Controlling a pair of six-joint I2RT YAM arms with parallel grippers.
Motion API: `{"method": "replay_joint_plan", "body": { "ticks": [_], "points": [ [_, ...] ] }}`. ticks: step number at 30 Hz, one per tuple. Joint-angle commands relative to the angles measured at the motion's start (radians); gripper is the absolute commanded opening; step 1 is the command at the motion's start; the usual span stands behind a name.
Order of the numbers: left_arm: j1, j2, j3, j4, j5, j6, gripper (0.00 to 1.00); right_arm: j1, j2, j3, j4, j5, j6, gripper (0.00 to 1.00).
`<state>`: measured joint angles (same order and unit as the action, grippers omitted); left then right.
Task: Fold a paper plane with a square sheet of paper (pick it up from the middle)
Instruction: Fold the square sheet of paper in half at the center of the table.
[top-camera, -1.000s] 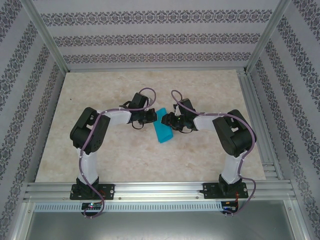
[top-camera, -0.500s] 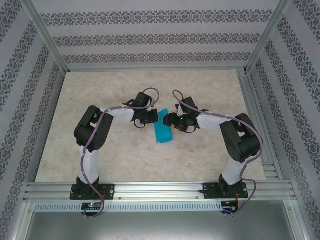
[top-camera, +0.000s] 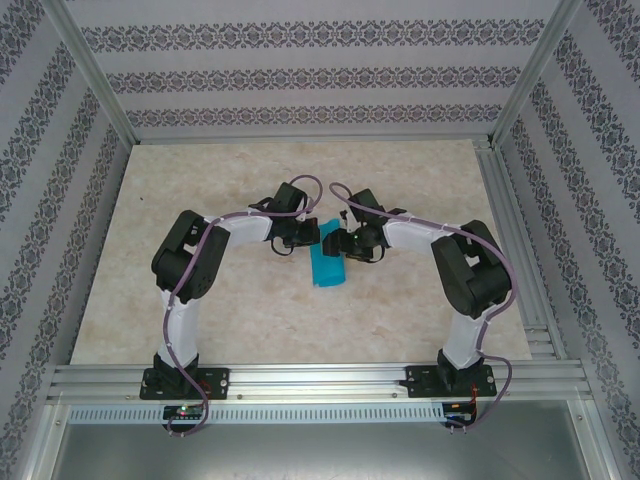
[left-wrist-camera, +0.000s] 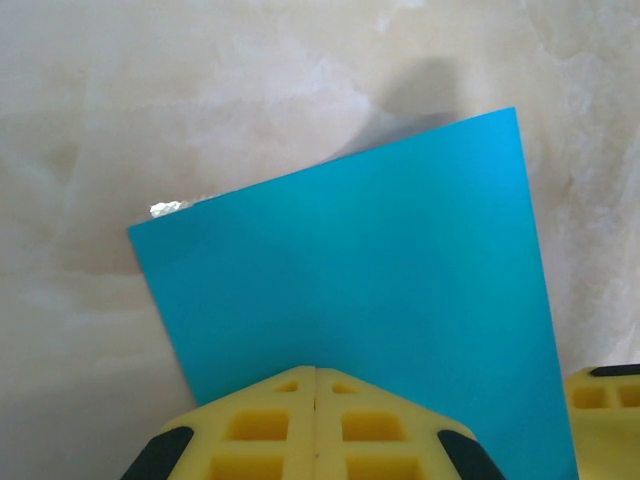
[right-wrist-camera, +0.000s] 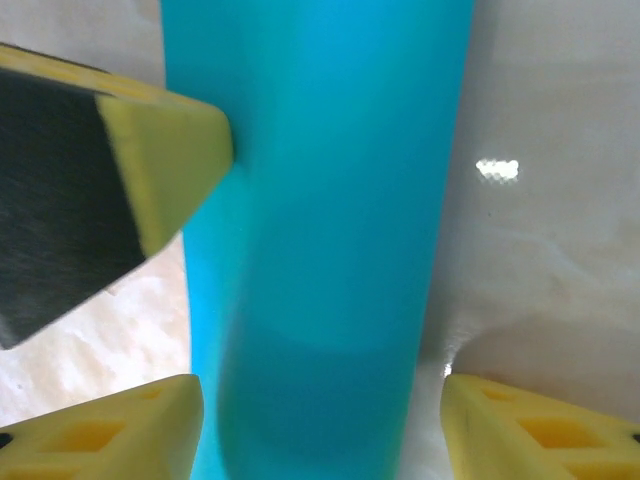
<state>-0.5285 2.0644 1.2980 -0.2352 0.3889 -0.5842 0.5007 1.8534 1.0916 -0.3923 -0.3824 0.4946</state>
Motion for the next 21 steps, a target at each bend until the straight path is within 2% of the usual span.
{"method": "replay_joint_plan", "body": {
  "ticks": [1,9,21],
  "points": [
    [-0.02,0.016,0.029,-0.031,0.021,0.011,0.07,0.004,0.02,0.012,-0.008,0.02,-0.014,0.61],
    [-0.021,-0.018,0.02,0.004,0.026,-0.015,0.16,-0.024,0.02,-0.05,0.056,0.014,0.038,0.48],
    [-0.021,-0.093,-0.036,0.073,-0.019,-0.045,0.25,-0.053,0.019,-0.092,0.072,0.025,0.053,0.39]
  ]
}}
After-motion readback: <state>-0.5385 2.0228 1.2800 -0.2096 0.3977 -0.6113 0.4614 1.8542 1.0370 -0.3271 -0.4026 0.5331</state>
